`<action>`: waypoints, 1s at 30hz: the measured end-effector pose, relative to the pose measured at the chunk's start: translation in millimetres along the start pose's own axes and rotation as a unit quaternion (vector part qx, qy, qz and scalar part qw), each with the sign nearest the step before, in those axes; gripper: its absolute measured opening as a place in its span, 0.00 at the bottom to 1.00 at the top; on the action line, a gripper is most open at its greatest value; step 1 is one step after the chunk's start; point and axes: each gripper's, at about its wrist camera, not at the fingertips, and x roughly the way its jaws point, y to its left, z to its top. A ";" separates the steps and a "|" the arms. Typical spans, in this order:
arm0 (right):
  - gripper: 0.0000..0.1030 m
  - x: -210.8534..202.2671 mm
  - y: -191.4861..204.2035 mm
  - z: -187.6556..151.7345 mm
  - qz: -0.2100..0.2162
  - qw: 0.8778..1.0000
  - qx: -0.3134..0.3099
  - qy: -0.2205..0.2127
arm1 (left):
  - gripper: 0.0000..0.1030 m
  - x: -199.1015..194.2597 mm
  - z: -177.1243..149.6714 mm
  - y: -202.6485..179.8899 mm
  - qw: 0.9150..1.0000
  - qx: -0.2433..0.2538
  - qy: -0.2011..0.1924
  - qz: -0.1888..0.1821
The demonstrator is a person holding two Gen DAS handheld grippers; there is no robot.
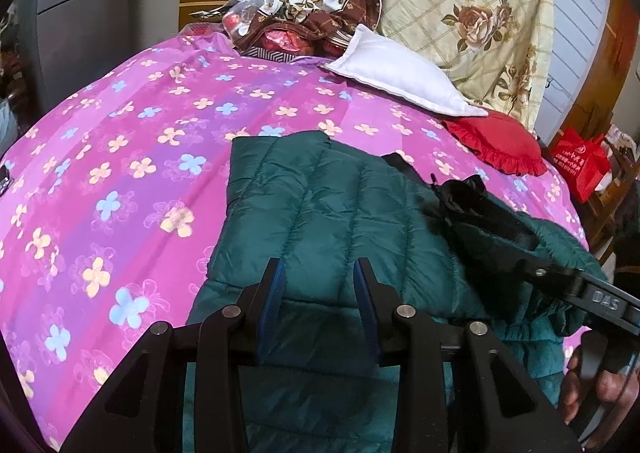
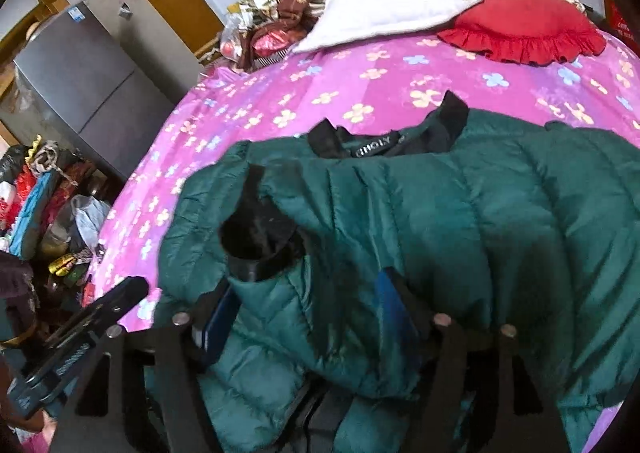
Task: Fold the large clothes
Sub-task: 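Carry the sleeve across the jacket body with the right gripper and release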
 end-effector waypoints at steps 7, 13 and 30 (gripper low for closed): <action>0.79 -56.4 -9.6 0.3 -0.016 0.999 0.006 -0.049 | 0.23 -9.3 3.8 -15.3 0.996 -0.036 0.004 -0.077; 0.95 -102.1 -28.3 -3.9 -0.101 0.991 -0.013 -0.088 | 0.35 -8.7 3.0 -43.1 0.993 -0.041 0.013 -0.111; 0.95 -176.2 -110.7 -31.3 -0.108 0.985 0.053 -0.128 | 0.07 46.5 -4.8 -94.3 0.996 -0.019 0.056 -0.069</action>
